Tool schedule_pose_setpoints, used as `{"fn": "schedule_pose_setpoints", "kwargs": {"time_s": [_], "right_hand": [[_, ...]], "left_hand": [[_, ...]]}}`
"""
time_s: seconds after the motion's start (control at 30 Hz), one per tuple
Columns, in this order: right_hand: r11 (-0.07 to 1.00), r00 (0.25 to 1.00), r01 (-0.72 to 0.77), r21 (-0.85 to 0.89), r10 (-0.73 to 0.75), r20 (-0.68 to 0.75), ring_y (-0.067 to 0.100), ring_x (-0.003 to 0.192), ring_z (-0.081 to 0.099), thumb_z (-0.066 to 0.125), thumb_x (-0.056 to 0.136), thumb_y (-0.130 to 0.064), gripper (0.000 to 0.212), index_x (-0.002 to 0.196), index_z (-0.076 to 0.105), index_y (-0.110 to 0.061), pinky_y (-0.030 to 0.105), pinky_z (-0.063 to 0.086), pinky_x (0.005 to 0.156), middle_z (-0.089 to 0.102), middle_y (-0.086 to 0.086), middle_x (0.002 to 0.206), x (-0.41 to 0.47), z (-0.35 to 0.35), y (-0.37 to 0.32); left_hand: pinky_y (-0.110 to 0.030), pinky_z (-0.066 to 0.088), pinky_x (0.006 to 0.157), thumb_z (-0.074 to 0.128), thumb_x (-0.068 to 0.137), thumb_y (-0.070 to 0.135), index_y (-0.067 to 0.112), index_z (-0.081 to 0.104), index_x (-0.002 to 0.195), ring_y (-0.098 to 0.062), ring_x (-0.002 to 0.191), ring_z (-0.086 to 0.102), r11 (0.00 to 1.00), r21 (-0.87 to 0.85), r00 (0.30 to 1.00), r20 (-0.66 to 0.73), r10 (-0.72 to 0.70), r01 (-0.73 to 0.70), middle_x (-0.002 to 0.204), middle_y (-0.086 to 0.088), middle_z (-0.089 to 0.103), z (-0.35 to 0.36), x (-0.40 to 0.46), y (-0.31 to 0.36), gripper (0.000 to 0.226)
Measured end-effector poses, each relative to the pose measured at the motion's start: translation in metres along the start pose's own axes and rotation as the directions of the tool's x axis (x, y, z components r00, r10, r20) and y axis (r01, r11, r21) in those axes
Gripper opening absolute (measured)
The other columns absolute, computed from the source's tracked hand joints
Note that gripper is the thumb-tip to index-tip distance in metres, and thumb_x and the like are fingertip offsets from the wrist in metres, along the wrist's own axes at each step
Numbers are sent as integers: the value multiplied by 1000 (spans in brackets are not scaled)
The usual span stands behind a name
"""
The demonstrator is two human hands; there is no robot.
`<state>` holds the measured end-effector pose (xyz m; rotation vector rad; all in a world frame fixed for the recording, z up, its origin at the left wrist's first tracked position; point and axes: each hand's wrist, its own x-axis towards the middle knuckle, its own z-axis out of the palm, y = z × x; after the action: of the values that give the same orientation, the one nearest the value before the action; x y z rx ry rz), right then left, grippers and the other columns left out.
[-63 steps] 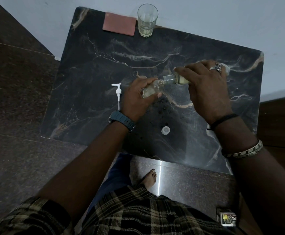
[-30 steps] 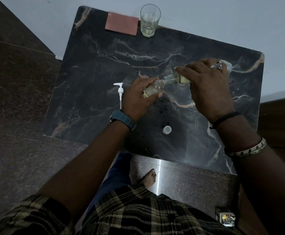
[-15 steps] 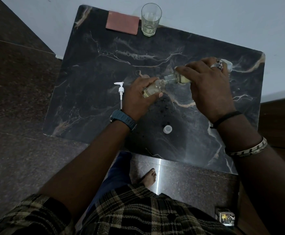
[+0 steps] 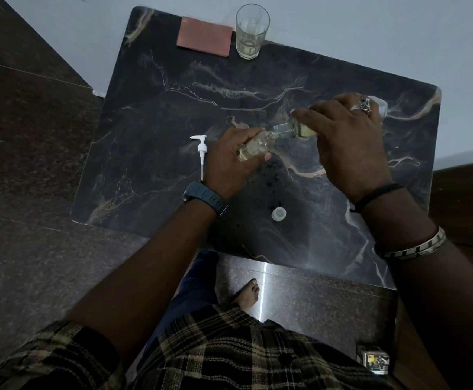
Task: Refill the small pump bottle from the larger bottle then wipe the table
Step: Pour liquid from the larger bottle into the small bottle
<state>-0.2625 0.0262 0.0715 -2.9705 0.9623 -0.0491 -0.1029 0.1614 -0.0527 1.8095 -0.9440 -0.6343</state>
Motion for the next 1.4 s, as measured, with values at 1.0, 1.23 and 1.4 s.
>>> {"fn": "schedule_pose_setpoints", "kwargs": {"time_s": [1.0, 1.23, 1.4], "right_hand": [[999, 999, 26, -36, -27, -19, 34, 129, 55, 53, 102, -5, 50, 143, 64, -31, 49, 35, 108, 71, 0, 132, 2, 0, 1], [998, 999, 37, -55, -39, -20, 35, 128, 55, 53, 101, -5, 50, 142, 64, -31, 50, 36, 108, 71, 1, 132, 4, 1, 2], [997, 999, 47, -62, -48, -7, 35, 128, 54, 53, 101, -4, 51, 143, 63, -31, 52, 36, 108, 70, 1, 131, 5, 0, 3]], "left_hand": [[-14, 50, 88, 88, 83, 35, 30, 73, 128, 6, 107, 61, 1000, 18, 1000, -19, -8, 8, 123, 7, 67, 4, 0, -6, 48], [-17, 51, 87, 88, 82, 35, 30, 74, 128, 8, 105, 60, 1000, 19, 1000, -20, -11, 12, 119, 7, 68, 4, 1, -8, 48], [-14, 51, 89, 88, 83, 34, 31, 74, 128, 13, 106, 57, 1000, 23, 1000, -20, -17, 17, 120, 9, 67, 5, 1, -9, 48]]}}
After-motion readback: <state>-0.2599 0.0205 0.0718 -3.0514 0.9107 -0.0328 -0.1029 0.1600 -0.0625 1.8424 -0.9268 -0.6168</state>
